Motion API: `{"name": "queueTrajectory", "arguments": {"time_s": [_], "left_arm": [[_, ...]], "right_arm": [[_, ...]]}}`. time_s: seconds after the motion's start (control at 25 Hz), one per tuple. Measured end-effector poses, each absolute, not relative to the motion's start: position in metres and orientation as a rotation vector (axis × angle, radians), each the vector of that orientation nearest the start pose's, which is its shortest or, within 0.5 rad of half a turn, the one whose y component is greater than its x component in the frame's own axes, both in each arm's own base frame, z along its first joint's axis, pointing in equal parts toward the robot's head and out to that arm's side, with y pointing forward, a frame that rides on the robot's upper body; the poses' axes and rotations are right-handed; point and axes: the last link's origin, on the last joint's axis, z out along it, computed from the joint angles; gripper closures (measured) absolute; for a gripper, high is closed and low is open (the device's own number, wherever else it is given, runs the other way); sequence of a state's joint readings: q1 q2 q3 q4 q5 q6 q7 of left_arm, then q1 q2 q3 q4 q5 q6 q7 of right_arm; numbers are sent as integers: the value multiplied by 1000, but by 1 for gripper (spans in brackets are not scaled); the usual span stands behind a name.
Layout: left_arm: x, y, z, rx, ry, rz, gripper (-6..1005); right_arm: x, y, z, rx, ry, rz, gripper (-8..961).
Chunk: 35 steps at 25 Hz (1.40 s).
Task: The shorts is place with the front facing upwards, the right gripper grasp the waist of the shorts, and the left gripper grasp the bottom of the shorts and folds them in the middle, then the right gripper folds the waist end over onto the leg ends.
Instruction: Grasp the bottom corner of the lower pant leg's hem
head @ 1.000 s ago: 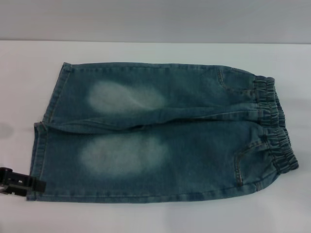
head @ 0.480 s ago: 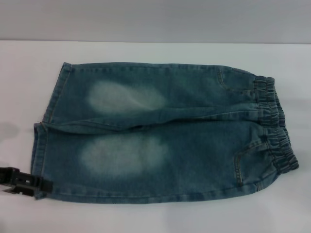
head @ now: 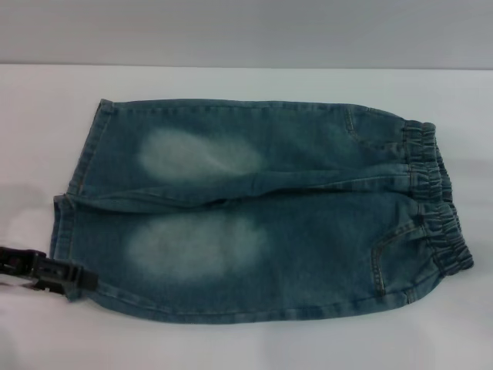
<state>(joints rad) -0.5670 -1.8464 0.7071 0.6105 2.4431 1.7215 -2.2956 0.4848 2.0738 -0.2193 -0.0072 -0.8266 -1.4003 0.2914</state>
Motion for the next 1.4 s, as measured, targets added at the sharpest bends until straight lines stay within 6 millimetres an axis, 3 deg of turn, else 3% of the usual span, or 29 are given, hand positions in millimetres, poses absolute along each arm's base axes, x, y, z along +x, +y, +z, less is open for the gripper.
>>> {"name": "queueTrajectory", "arguments": {"time_s": [0.36, 0.88, 1.4], "left_arm": [[-323, 314, 68, -2454, -1877, -15, 217], [-325, 310, 68, -2475, -1869, 2, 219], [-332, 315, 68, -2437, -1833, 84, 718]], "right_arm": [[353, 325, 67, -1142, 521, 850, 274], [353, 325, 67, -1141, 521, 851, 273], [355, 325, 67, -1135, 533, 845, 274]]}}
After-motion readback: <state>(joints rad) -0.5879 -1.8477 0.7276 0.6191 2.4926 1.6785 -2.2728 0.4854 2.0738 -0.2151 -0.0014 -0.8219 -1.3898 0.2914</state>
